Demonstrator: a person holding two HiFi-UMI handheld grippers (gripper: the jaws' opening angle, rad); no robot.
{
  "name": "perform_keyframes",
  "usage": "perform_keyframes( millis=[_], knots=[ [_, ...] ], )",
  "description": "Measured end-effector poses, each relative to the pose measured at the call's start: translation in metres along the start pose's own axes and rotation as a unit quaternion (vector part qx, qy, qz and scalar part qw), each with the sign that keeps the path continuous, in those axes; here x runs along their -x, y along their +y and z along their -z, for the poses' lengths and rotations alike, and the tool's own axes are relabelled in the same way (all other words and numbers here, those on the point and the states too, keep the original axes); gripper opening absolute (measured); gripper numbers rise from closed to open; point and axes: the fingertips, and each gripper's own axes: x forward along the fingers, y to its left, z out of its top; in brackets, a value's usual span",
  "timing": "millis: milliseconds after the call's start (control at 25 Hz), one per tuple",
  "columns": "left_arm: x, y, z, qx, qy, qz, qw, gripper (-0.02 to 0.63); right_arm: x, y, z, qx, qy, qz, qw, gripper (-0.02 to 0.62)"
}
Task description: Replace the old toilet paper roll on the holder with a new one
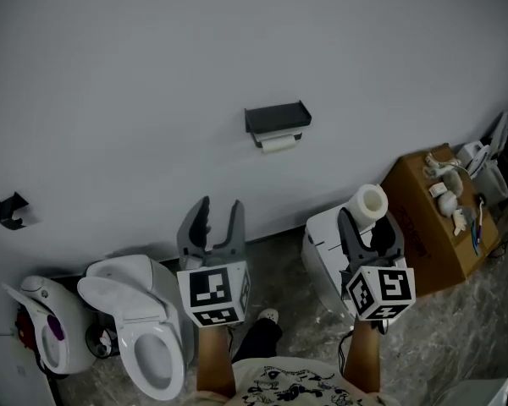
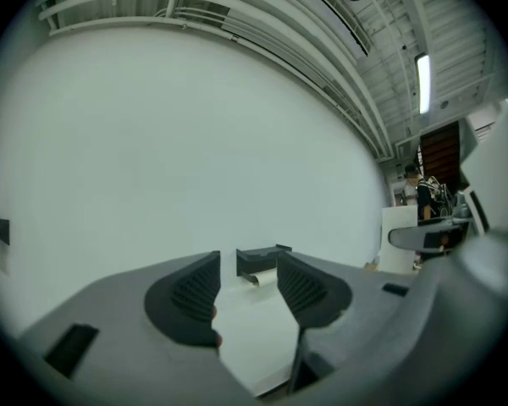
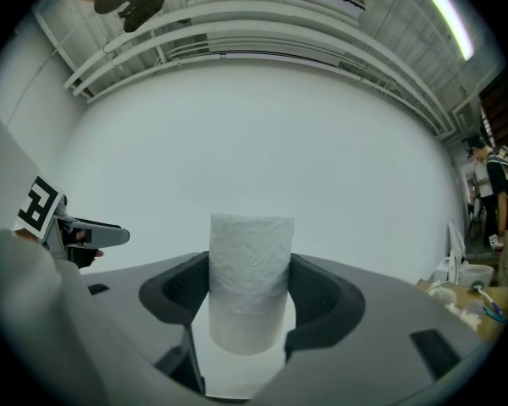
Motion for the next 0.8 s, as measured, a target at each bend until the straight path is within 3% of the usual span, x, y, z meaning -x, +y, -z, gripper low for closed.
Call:
perform_keyframes(
  millis=[400,800],
  knots=[
    [-0.082,0.03,0.005,0.004,0.006,0.014,0.9999,0.192,-0.079,-0.006,0.006,-0.005,0.005,0.018,1.0,0.296],
    [-0.116,0.035,0.016,0.001,0.021,0.009,0.9997,0.192,-0.111,-0.015,0.017,-0.005,0.018,0.016,1.0,0.296]
  ],
)
